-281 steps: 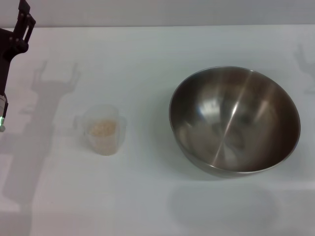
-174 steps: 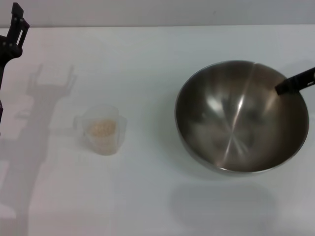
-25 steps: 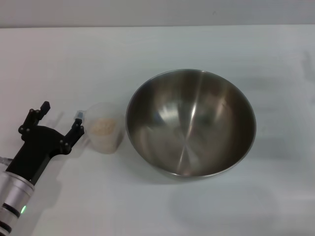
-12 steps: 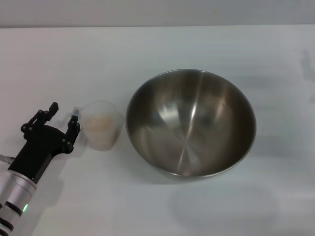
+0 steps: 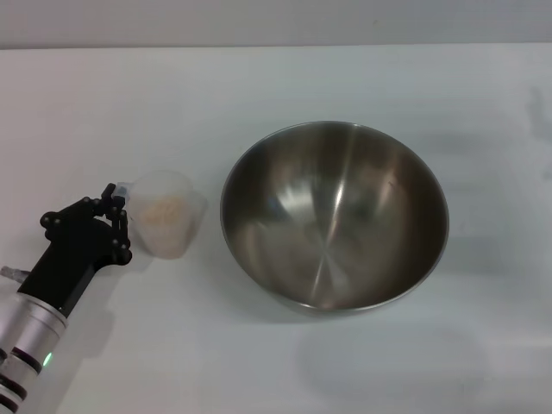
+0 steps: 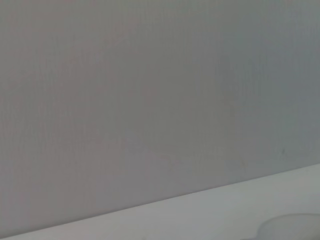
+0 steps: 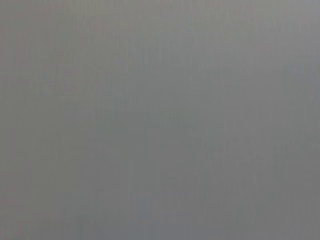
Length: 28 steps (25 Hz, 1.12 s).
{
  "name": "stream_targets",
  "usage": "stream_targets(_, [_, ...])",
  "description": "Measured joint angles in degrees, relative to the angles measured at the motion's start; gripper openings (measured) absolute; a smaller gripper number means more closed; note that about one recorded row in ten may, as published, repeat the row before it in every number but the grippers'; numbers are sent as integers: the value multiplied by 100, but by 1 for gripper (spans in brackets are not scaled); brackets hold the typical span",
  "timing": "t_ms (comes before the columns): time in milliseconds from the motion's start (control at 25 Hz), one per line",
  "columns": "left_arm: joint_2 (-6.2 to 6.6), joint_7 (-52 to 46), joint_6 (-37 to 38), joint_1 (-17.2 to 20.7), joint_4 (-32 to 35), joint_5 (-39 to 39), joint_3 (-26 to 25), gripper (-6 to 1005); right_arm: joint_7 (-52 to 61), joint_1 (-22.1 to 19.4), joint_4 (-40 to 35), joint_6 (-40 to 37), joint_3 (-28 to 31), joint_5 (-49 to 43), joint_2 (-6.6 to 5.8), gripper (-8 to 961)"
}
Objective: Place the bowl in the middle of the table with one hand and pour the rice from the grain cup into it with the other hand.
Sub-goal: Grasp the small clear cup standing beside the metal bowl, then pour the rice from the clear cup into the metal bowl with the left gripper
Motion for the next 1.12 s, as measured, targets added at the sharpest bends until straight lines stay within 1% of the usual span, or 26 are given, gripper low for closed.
stream_targets(360, [-1,53,190,-73,-149,1,-49,21,0,-14,15,-8,0,0,-2,584])
stream_targets(440, [-5,254,373,-127,-197,1,-135,23,0,-19,15,-32,0,0,1,584])
stream_targets(520, [-5,254,373,-127,-197,1,-135,25,0,-20,15,-47,0,0,2,584])
stream_targets(560, [-5,468,483,-151,-245,0,-166,26,-1,-20,15,-49,0,0,2,584])
stream_targets(600, [-5,468,483,-151,-245,0,-166,27,-1,-16,15,-50,0,0,1,584])
stream_targets(640, [-7,1486,808,-251,-393,11,-194,28,-1,-12,15,-51,0,0,-1,584])
stream_targets(680, [-8,2243,1017,-319,-481,41,-178,30,0,-9,15,-51,0,0,-2,584])
stream_targets(720, [-8,2243,1017,-319,-481,41,-178,31,-1,-5,15,-52,0,-1,-2,584])
stream_targets(760, [-8,3359,1254,-417,-605,97,-140,32,-1,-2,13,-53,0,0,-2,584])
stream_targets(840, [-9,3999,1367,-487,-660,160,-117,34,-1,2,1,-54,0,0,-2,584])
stream_targets(880, [-9,4578,1467,-565,-696,269,-96,35,-1,2,-6,-54,0,0,-2,584])
stream_targets(920, [-9,4941,1499,-623,-706,377,-89,36,-1,2,-15,-55,0,0,-2,584])
stream_targets(1120, [-9,6744,1447,-915,-732,1168,-83,41,-1,24,-15,-55,46,-1,-4,584])
